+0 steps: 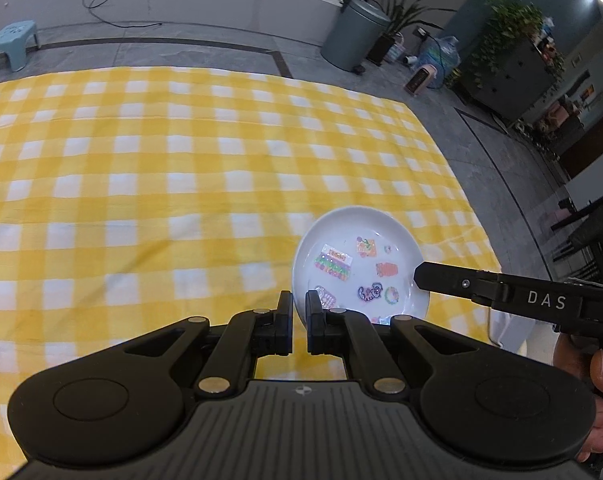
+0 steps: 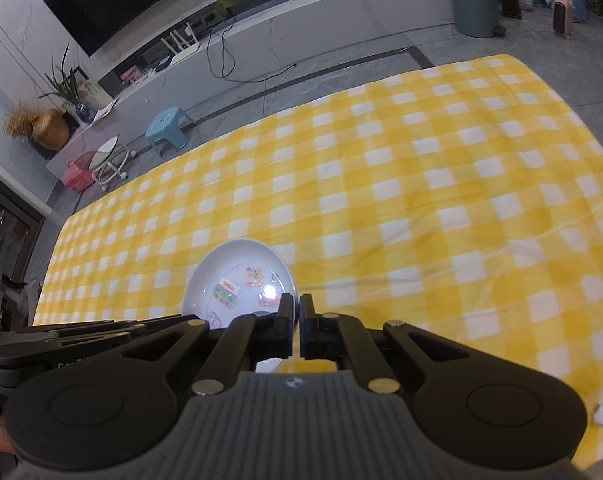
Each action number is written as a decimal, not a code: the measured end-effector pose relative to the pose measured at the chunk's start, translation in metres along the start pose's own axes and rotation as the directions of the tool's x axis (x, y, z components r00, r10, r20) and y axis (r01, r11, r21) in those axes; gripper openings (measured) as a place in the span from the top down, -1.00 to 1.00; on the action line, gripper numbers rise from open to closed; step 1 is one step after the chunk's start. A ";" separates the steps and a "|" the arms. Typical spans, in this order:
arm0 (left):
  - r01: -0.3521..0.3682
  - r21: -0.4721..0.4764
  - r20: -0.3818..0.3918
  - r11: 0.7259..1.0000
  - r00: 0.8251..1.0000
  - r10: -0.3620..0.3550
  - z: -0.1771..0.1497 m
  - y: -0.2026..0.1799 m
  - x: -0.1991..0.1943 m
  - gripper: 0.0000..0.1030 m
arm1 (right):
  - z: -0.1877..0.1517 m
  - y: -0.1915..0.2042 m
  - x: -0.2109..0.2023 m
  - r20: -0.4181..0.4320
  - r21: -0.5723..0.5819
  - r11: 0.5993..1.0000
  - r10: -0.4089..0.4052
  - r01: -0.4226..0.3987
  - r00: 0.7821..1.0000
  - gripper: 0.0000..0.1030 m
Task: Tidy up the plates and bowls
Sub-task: 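Lift the white plate with the left gripper and carry it over the glass plate, then lower the white plate onto the glass plate and open the left gripper, then move the open left tool to the rim of the nested bowl stack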
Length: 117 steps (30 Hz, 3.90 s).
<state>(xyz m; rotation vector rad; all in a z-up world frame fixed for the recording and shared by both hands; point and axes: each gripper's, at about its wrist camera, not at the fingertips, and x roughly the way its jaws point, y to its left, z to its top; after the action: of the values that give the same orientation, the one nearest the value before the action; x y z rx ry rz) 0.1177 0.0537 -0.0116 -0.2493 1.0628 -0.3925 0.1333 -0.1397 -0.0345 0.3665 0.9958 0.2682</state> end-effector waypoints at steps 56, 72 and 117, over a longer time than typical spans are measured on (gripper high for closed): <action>-0.050 0.110 -0.182 0.993 0.981 0.069 -0.079 -0.091 0.089 0.74 | -0.097 -0.123 -0.004 -0.131 0.147 0.984 -0.077 0.096 0.988 0.91; -0.032 0.080 -0.144 0.996 0.989 0.044 -0.067 -0.089 0.065 0.44 | -0.097 -0.122 -0.005 -0.112 0.118 0.988 -0.090 0.103 0.990 0.85; -0.130 -0.143 0.093 0.981 0.985 0.144 -0.089 0.068 -0.077 -0.36 | -0.077 0.002 -0.034 -0.028 0.016 1.000 -0.015 0.015 0.999 -0.03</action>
<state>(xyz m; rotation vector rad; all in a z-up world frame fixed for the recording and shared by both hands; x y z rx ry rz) 0.0195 0.1468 -0.0180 -0.3127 1.0004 -0.1805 0.0497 -0.1374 -0.0454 0.3708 1.0287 0.2526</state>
